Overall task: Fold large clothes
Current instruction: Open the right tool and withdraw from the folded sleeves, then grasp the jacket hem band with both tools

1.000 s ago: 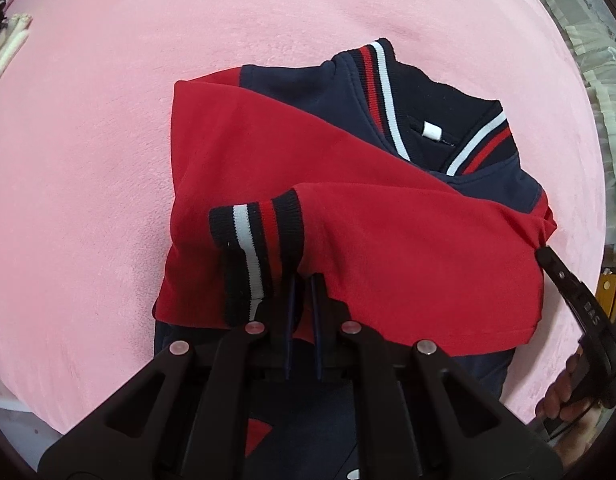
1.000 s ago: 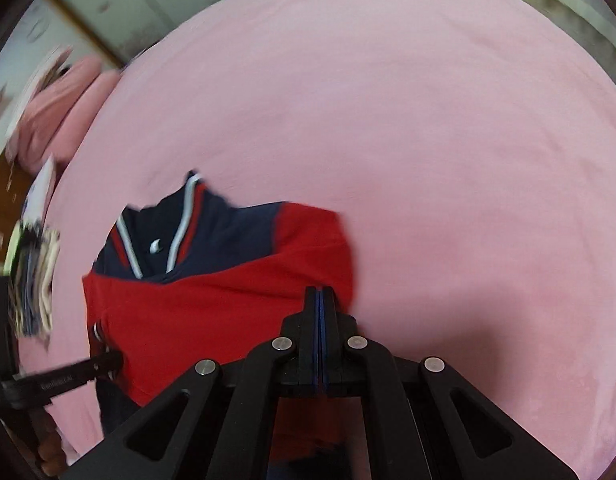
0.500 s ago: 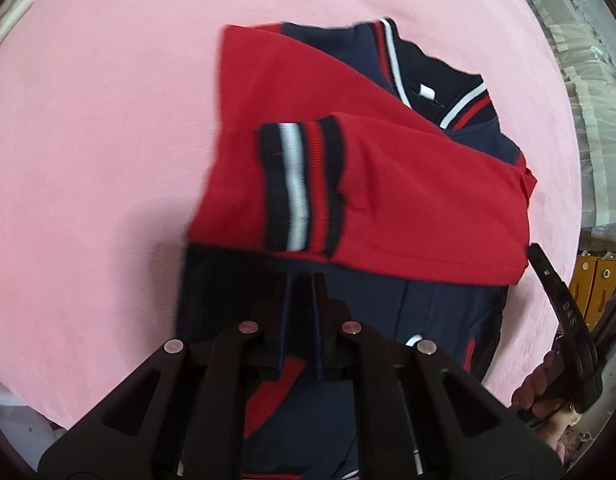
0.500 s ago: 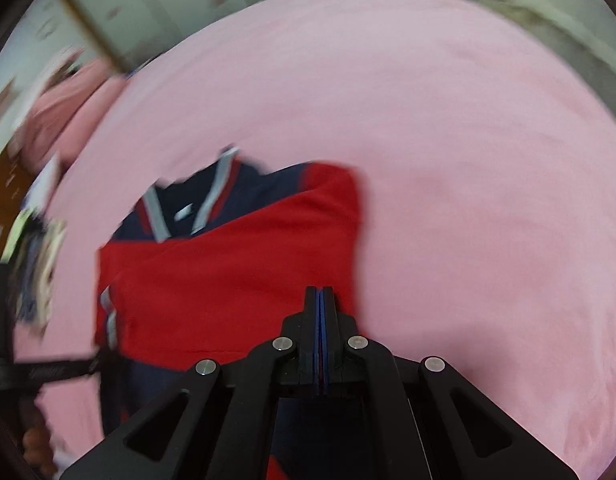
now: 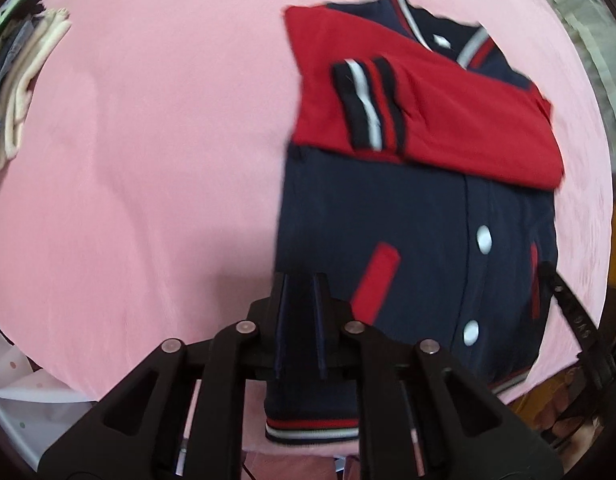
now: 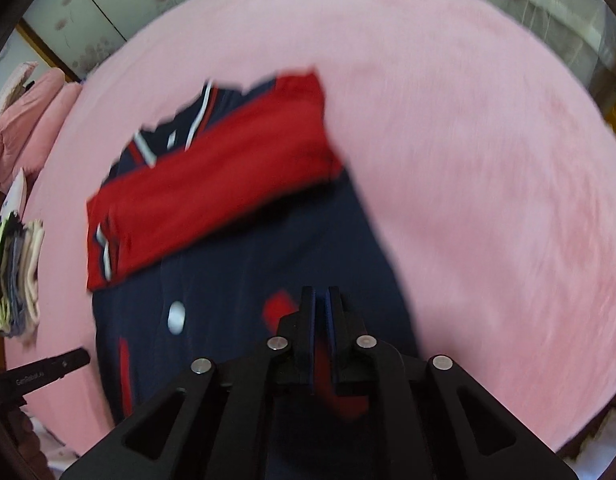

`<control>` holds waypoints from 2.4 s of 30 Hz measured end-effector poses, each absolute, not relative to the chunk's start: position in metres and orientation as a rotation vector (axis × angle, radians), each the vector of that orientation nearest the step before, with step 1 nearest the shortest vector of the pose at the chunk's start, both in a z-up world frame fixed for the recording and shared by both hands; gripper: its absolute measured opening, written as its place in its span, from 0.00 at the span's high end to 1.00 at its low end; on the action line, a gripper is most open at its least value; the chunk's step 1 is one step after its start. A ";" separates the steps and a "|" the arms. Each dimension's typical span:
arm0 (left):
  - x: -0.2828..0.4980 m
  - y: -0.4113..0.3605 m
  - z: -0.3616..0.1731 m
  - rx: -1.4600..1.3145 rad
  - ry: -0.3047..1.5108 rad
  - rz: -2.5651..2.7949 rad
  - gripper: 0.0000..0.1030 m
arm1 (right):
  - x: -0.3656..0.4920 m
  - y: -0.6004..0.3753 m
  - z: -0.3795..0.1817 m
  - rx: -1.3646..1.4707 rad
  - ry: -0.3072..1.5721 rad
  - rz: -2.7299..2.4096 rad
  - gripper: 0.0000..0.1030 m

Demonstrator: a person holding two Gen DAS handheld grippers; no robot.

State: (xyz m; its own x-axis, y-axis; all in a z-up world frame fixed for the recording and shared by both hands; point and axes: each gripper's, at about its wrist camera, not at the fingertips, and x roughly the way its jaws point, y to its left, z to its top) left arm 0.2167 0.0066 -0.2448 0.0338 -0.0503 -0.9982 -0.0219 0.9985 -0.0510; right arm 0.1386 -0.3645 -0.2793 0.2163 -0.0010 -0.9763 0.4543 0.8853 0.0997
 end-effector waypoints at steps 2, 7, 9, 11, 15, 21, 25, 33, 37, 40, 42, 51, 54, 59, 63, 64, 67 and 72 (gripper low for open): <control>0.203 0.001 -0.240 -0.051 1.535 -0.035 0.70 | 0.122 -0.343 -0.277 0.424 1.358 -0.314 0.88; 0.170 -0.016 -0.207 -0.058 1.476 -0.058 0.54 | 0.081 -0.290 -0.252 0.367 1.398 -0.225 0.53; 0.163 -0.022 -0.191 -0.059 1.462 -0.051 0.53 | 0.071 -0.280 -0.238 0.317 1.393 -0.198 0.43; 0.157 -0.028 -0.177 -0.085 1.445 -0.057 0.52 | 0.063 -0.269 -0.221 0.272 1.393 -0.169 0.39; 0.140 -0.022 -0.145 -0.117 1.396 -0.062 0.52 | 0.050 -0.260 -0.184 0.246 1.346 -0.125 0.16; 0.122 -0.022 -0.128 -0.120 1.364 -0.042 0.51 | 0.030 -0.247 -0.142 0.187 1.283 -0.059 0.15; 0.109 -0.020 -0.131 -0.112 1.361 -0.035 0.51 | 0.018 -0.244 -0.139 0.214 1.288 -0.037 0.14; 0.083 -0.004 -0.151 -0.109 1.359 -0.046 0.51 | 0.007 -0.260 -0.162 0.284 1.337 -0.021 0.13; 0.069 0.004 -0.157 -0.109 1.367 -0.056 0.51 | -0.005 -0.263 -0.173 0.284 1.349 -0.032 0.13; 0.059 0.011 -0.163 -0.145 1.363 -0.088 0.51 | -0.015 -0.267 -0.184 0.246 1.354 -0.050 0.13; 0.053 0.016 -0.170 -0.172 1.350 -0.124 0.51 | -0.024 -0.273 -0.192 0.251 1.353 -0.041 0.13; 0.050 0.041 -0.217 -0.256 1.349 -0.259 0.51 | -0.067 -0.342 -0.243 0.559 1.335 -0.042 0.13; 0.055 0.055 -0.239 -0.342 1.378 -0.280 0.51 | -0.071 -0.358 -0.258 0.614 1.359 -0.038 0.13; 0.071 0.072 -0.276 -0.477 1.458 -0.277 0.51 | -0.075 -0.385 -0.276 0.729 1.310 -0.114 0.13; 0.083 0.062 -0.287 -0.480 1.494 -0.337 0.51 | -0.070 -0.404 -0.294 0.851 1.306 -0.171 0.30; 0.086 0.058 -0.291 -0.477 1.505 -0.345 0.51 | -0.068 -0.407 -0.296 0.872 1.309 -0.183 0.33; 0.094 0.050 -0.300 -0.466 1.533 -0.322 0.51 | -0.062 -0.410 -0.303 0.937 1.296 -0.203 0.41; 0.099 0.051 -0.308 -0.550 1.543 -0.268 0.51 | -0.050 -0.402 -0.310 0.941 1.308 -0.213 0.65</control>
